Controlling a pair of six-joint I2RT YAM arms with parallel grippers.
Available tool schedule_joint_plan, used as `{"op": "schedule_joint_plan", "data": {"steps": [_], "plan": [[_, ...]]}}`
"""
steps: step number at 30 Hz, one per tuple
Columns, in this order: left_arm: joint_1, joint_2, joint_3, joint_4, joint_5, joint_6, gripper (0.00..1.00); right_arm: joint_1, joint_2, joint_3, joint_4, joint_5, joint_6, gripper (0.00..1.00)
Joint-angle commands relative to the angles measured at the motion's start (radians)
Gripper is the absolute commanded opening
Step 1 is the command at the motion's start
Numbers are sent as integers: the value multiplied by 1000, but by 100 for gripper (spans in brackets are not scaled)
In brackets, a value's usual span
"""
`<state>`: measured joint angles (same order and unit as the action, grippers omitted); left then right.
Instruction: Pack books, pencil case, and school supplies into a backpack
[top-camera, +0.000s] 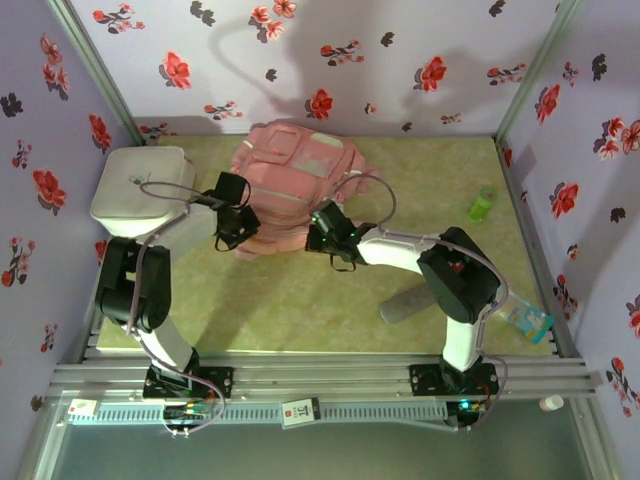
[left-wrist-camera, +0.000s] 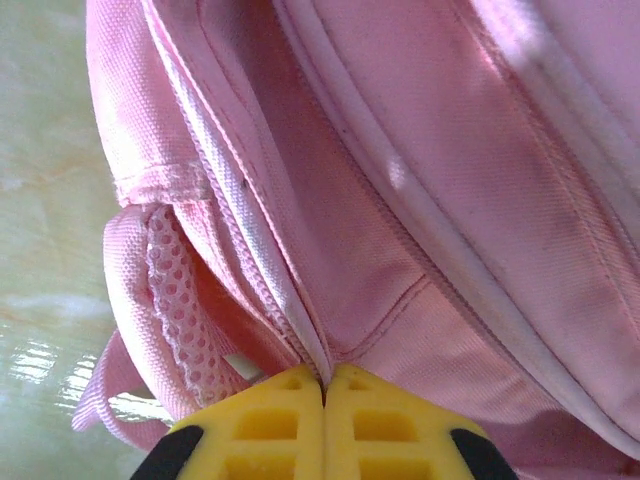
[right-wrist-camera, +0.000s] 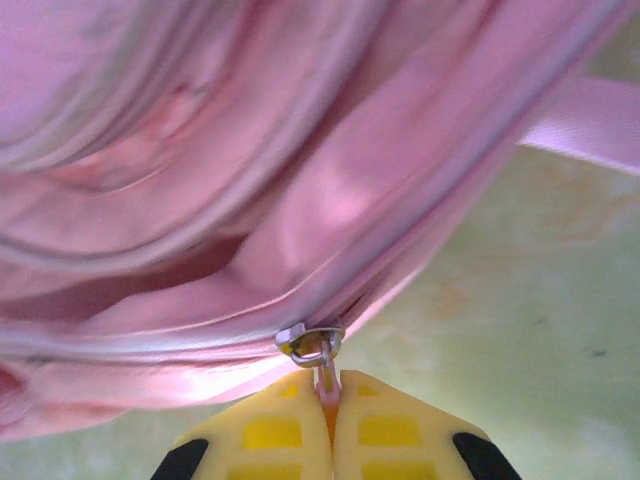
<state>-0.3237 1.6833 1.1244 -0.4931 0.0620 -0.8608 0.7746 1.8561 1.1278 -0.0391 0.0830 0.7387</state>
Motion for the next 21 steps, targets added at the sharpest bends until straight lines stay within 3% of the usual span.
{"op": "schedule_joint_plan", "data": {"steps": [1, 21], "plan": [[7, -50, -7, -80, -43, 70, 3, -48, -41, -8, -99, 74, -28, 0], [-29, -122, -99, -270, 60, 235, 0, -252, -3, 103, -322, 127, -132, 0]]}}
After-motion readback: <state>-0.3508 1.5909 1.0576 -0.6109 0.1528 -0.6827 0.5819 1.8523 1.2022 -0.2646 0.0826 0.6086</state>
